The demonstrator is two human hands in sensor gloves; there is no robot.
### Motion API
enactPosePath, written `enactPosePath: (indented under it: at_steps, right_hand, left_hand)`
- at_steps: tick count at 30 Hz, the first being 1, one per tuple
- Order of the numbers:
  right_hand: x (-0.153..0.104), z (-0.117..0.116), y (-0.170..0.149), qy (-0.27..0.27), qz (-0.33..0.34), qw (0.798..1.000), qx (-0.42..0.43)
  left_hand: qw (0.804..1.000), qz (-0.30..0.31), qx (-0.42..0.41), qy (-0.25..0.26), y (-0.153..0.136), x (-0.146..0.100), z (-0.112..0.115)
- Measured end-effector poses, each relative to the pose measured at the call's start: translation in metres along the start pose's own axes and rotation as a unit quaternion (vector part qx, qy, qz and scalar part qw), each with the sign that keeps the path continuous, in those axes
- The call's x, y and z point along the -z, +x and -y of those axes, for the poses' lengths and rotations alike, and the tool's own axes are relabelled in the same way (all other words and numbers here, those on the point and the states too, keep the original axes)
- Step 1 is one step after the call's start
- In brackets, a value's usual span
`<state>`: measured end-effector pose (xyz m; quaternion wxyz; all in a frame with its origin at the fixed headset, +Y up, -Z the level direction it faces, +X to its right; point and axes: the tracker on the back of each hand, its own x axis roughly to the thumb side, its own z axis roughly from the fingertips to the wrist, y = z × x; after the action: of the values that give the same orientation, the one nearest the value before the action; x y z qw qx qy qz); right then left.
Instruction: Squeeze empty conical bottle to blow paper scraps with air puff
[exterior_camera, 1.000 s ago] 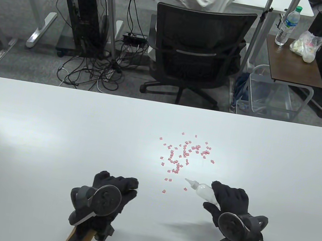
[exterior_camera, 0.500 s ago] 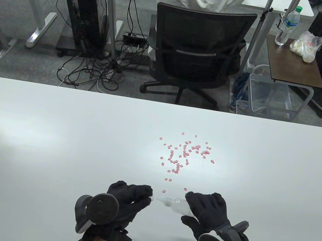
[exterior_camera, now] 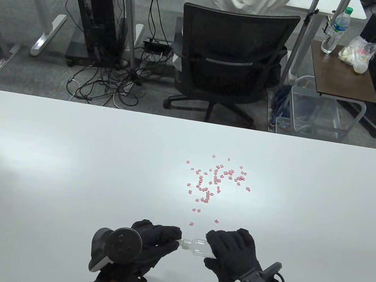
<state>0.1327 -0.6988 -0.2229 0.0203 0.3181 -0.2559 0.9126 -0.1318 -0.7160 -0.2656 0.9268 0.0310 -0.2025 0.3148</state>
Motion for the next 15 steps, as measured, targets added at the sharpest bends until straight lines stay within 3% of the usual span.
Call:
enactPosePath:
  at_steps: [2, 6, 10, 15]
  right_hand:
    - [0.0, -0.002, 0.003, 0.005, 0.01, 1.0, -0.013]
    - [0.002, -0.009, -0.002, 0.06, -0.014, 0.998, 0.029]
    - [0.002, -0.016, -0.01, 0.11, -0.033, 0.987, 0.108]
    - [-0.001, -0.012, -0.005, 0.074, -0.007, 0.996, 0.053]
  left_hand:
    - [0.999, -0.003, -0.003, -0.04, 0.001, 0.002, 0.004]
    - [1.0, 0.013, 0.009, 0.001, 0.004, -0.001, 0.004]
    - [1.0, 0.015, 0.014, 0.003, 0.004, -0.001, 0.007]
    - [0.998, 0.029, 0.059, -0.007, 0.011, 0.0, 0.009]
